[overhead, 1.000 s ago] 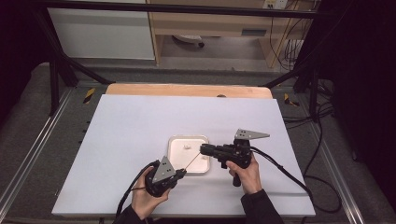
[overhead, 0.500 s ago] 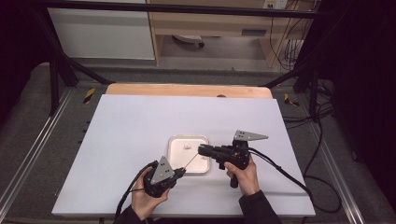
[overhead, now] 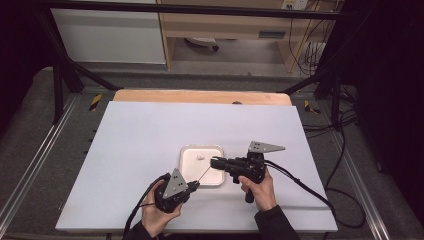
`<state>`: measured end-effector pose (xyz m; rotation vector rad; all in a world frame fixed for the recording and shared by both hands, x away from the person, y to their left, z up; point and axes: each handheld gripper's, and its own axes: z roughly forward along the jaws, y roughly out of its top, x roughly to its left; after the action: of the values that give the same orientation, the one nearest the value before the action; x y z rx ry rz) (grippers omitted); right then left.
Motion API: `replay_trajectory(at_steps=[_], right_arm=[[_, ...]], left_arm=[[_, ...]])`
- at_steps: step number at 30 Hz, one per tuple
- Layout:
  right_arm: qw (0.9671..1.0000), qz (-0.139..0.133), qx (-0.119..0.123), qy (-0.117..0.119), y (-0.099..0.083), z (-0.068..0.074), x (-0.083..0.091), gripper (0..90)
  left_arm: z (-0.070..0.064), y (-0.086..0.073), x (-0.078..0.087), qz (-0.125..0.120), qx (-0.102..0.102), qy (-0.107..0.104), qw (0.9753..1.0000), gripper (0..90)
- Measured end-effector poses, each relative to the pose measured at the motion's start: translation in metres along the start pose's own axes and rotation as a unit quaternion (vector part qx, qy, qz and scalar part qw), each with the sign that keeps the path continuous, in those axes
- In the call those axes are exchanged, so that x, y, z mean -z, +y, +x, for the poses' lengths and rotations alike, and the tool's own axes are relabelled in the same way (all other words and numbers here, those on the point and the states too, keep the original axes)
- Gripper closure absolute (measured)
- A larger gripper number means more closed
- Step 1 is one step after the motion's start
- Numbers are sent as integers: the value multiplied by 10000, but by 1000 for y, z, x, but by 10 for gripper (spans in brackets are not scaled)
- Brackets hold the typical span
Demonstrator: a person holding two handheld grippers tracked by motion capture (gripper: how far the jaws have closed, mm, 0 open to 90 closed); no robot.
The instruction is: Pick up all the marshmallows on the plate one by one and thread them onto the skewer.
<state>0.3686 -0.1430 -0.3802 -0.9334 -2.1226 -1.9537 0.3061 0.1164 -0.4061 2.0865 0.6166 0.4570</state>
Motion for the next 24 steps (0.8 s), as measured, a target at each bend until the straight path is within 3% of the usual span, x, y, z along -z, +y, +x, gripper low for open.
replay_trajectory(at_steps=[24], right_arm=[[10000, -31, 62, -60, -8, 3, -4, 827]], left_arm=[[0, 2, 3, 49, 91, 61, 9999, 891]])
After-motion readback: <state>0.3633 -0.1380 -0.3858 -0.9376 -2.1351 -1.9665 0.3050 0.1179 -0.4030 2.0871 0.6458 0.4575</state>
